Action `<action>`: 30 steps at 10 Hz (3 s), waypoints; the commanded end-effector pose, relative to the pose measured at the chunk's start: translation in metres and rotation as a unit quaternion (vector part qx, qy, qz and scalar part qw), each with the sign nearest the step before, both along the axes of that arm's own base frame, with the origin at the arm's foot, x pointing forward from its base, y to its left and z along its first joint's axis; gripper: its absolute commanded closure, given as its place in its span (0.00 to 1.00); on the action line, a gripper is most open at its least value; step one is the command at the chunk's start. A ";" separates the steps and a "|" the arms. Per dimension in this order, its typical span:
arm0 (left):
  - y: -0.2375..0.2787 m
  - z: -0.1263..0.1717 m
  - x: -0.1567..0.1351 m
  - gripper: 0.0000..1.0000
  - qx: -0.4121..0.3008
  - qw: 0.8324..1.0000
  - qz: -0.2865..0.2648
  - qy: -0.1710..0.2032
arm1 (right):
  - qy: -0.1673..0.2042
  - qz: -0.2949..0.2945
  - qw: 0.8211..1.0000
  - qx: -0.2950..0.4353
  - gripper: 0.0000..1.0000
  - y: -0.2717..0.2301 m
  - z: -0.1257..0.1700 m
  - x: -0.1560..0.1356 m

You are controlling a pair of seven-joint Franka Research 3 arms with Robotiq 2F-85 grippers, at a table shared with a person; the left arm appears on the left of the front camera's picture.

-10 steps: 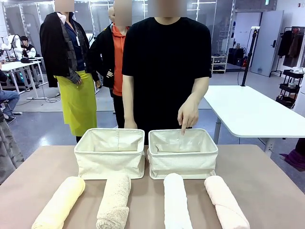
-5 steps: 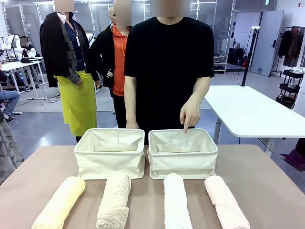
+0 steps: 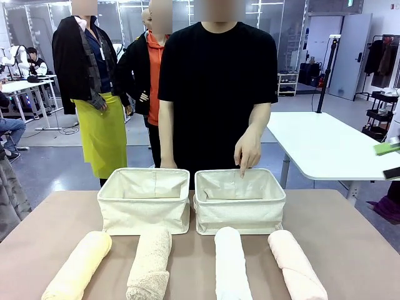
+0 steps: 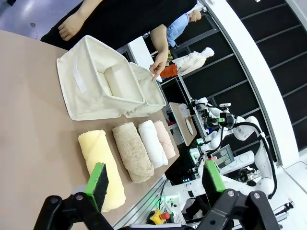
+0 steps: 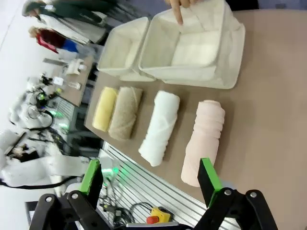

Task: Divide the towels into two baskets.
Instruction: Pick up one hotel-folded towel and place it in the Fabric basket indicated by the person.

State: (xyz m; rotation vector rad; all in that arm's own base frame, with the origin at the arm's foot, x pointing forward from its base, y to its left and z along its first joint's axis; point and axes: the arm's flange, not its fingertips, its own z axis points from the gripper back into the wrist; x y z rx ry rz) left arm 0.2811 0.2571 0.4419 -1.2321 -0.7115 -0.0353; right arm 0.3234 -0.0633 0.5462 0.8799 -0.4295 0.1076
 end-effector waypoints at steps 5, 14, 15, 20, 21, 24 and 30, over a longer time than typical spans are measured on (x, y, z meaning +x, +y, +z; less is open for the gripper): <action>0.002 0.000 -0.003 0.00 -0.005 1.000 -0.001 -0.005 | 0.122 -0.003 0.972 -0.199 0.00 0.110 -0.048 0.051; 0.002 0.000 -0.003 0.00 -0.005 1.000 -0.001 -0.005 | 0.138 -0.066 0.917 -0.369 0.00 0.192 -0.148 0.049; 0.002 0.000 -0.003 0.00 -0.005 1.000 -0.001 -0.005 | 0.138 -0.064 0.919 -0.364 0.00 0.197 -0.156 0.048; 0.002 0.000 -0.003 0.00 -0.005 1.000 -0.001 -0.005 | 0.139 -0.074 0.906 -0.392 0.00 0.216 -0.196 0.049; 0.002 0.000 -0.003 0.00 -0.005 1.000 -0.001 -0.005 | 0.136 -0.082 0.903 -0.400 0.00 0.217 -0.203 0.048; 0.002 0.000 -0.003 0.00 -0.005 1.000 -0.001 -0.005 | 0.122 -0.101 0.897 -0.414 0.00 0.219 -0.223 0.041; 0.002 0.000 -0.003 0.00 -0.005 1.000 -0.001 -0.005 | 0.132 -0.095 0.894 -0.417 0.22 0.218 -0.248 0.032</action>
